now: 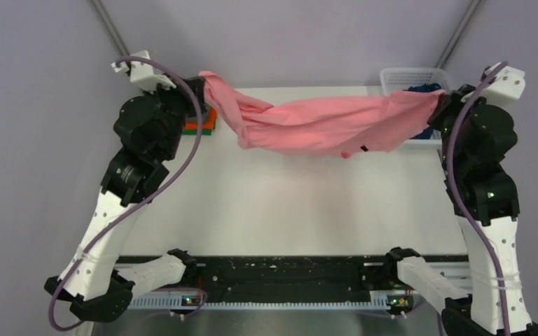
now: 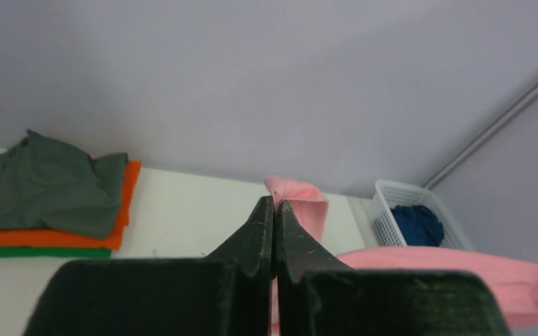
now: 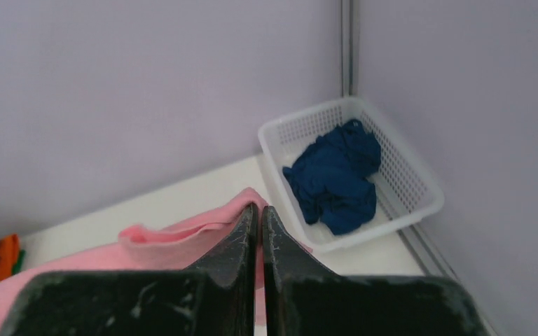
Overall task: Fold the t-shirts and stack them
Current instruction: Flatten out the tshirt, then grab the side of the flattened tshirt closest away from the robot with both arms
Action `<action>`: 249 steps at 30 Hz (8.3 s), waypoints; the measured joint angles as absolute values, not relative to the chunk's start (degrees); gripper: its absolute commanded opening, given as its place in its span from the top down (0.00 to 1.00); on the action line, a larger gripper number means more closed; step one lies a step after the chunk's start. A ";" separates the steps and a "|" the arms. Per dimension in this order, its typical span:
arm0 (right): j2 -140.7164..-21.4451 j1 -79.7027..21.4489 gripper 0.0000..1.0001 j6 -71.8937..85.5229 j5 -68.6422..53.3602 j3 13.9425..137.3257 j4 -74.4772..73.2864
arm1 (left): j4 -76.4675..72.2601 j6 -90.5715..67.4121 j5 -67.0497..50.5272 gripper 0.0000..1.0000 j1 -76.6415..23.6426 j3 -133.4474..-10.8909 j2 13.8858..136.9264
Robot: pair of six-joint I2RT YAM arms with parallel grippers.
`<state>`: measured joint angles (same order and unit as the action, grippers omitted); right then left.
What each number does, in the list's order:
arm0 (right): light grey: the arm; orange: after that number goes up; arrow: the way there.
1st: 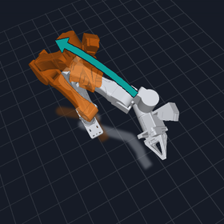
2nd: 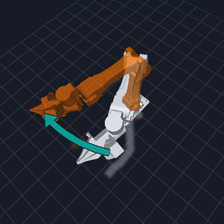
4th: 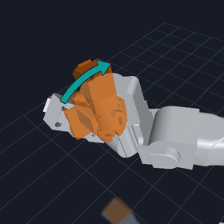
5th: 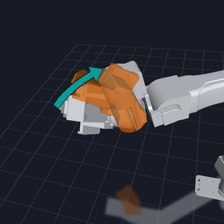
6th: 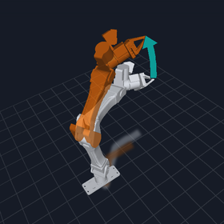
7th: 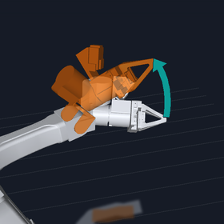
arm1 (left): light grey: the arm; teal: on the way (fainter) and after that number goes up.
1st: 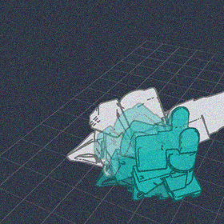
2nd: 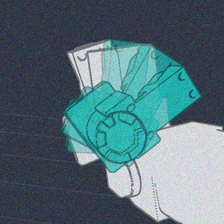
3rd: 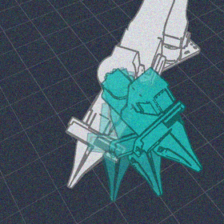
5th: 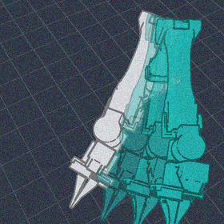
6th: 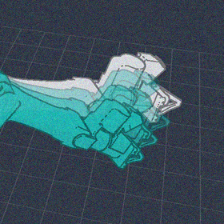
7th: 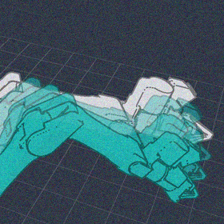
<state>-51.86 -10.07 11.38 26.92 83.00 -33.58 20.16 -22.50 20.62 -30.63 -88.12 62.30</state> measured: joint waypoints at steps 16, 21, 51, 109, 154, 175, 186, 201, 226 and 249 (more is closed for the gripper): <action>-49.23 -10.04 1.00 8.78 16.82 81.32 -27.90 | 24.16 -15.44 38.33 1.00 -28.86 -88.40 55.88; -53.49 -10.00 1.00 10.79 15.64 72.69 -27.16 | 25.36 -19.68 33.54 0.88 -18.20 -85.23 67.81; -73.08 -9.93 1.00 18.31 8.86 47.22 -18.55 | 44.62 -45.41 -4.43 0.38 -44.05 -46.19 73.36; -51.75 -9.93 1.00 11.64 8.23 82.43 -21.34 | 32.25 -22.41 27.38 1.00 -31.16 -95.90 53.76; -110.83 -9.93 0.01 8.36 13.58 77.08 -5.91 | 38.20 -27.99 15.22 0.01 -14.59 -106.04 125.12; -90.45 -10.81 0.01 22.17 3.09 53.76 -17.26 | 33.34 -31.44 -1.52 0.01 -14.68 -79.37 107.57; -113.38 -9.52 0.01 20.01 8.69 76.47 -17.82 | 35.90 -32.32 1.69 0.01 -14.59 -96.33 123.39; -123.42 -7.51 0.01 14.52 6.70 98.61 -23.70 | 36.84 -33.50 4.14 0.01 -13.89 -102.67 122.63; -70.81 -7.35 0.07 24.34 -1.89 51.62 -19.25 | 38.63 -51.11 12.25 0.46 -8.25 -41.32 72.84; -70.78 -23.51 0.33 22.13 -0.21 51.33 -40.99 | 25.63 -53.91 10.00 1.00 -7.09 -35.83 75.29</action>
<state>-70.78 -23.51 22.13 -0.21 51.33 -40.99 25.63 -53.91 10.00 -7.09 -35.83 75.29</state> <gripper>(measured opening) 0.744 0.011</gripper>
